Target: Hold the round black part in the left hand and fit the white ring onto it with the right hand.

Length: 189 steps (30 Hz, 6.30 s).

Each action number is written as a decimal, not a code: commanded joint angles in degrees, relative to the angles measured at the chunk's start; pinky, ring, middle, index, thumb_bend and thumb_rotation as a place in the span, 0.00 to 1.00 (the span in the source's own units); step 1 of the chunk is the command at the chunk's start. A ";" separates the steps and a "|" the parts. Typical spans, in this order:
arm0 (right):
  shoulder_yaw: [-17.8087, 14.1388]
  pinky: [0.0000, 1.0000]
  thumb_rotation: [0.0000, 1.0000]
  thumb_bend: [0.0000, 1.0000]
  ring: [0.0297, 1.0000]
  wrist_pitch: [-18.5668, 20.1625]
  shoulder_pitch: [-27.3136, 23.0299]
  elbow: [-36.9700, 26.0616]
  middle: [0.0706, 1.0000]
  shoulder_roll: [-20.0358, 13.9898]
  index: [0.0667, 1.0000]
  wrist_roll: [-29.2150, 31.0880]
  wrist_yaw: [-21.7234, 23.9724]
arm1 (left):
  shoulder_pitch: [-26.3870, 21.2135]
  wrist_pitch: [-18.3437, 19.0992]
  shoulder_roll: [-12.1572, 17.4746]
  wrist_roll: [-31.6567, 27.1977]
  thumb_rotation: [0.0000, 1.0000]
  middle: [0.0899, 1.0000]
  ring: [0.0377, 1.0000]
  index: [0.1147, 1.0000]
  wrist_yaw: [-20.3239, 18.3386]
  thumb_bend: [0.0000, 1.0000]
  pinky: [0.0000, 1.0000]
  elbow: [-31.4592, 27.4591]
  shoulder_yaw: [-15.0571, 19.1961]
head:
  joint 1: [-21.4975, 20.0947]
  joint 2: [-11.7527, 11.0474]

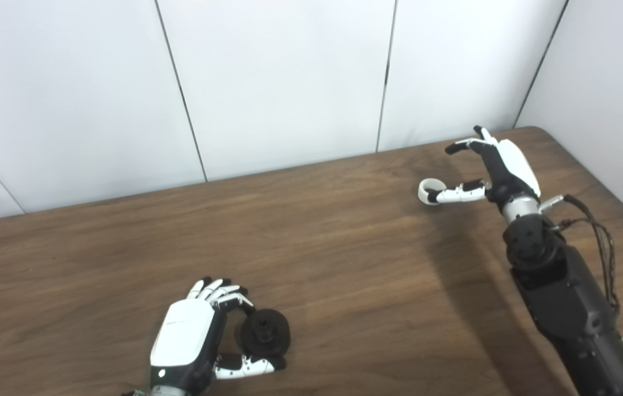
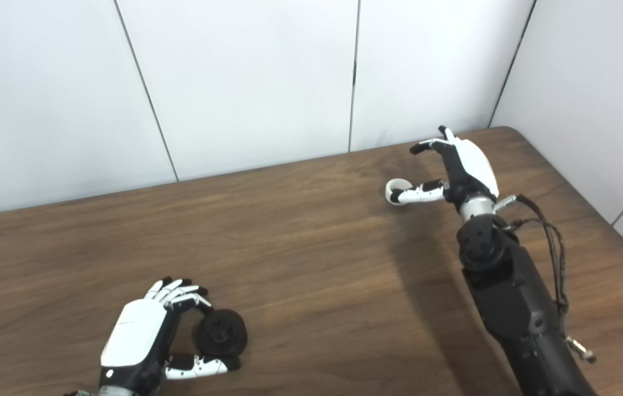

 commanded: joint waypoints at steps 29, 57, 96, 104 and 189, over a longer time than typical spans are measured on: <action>11.50 0.95 0.26 0.88 1.00 4.34 -11.82 13.60 0.96 -5.44 0.68 -4.43 7.13 | 0.63 1.83 1.39 1.49 0.05 0.75 0.88 0.42 -2.43 0.52 0.96 -1.12 1.96 | 1.06 0.39; 11.14 0.96 0.26 0.83 1.00 4.09 -11.70 14.62 0.91 -5.89 0.60 -4.35 6.41 | 0.66 1.90 1.19 1.98 0.05 0.75 0.87 0.42 -2.71 0.52 0.95 -1.81 2.27 | 1.47 0.78; 9.23 0.91 0.14 0.52 0.92 1.49 -11.34 15.75 0.81 -4.57 0.45 -3.31 3.28 | 0.23 1.71 0.85 2.26 0.05 0.75 0.88 0.42 -2.86 0.52 0.96 -1.91 2.12 | 2.46 0.99; 8.52 0.81 0.13 0.52 0.85 1.36 -10.76 15.06 0.77 -4.33 0.45 -2.52 2.69 | 0.12 2.08 0.59 2.91 0.05 0.75 0.88 0.42 -2.87 0.52 0.95 -2.17 1.97 | 2.80 0.98; 24.24 1.00 0.13 0.52 0.97 2.95 -0.66 -35.08 0.89 11.53 0.45 -13.31 43.67 | -0.38 8.04 -4.98 7.80 0.06 0.75 0.88 0.42 -3.59 0.52 0.97 -3.78 -3.31 | 19.33 8.70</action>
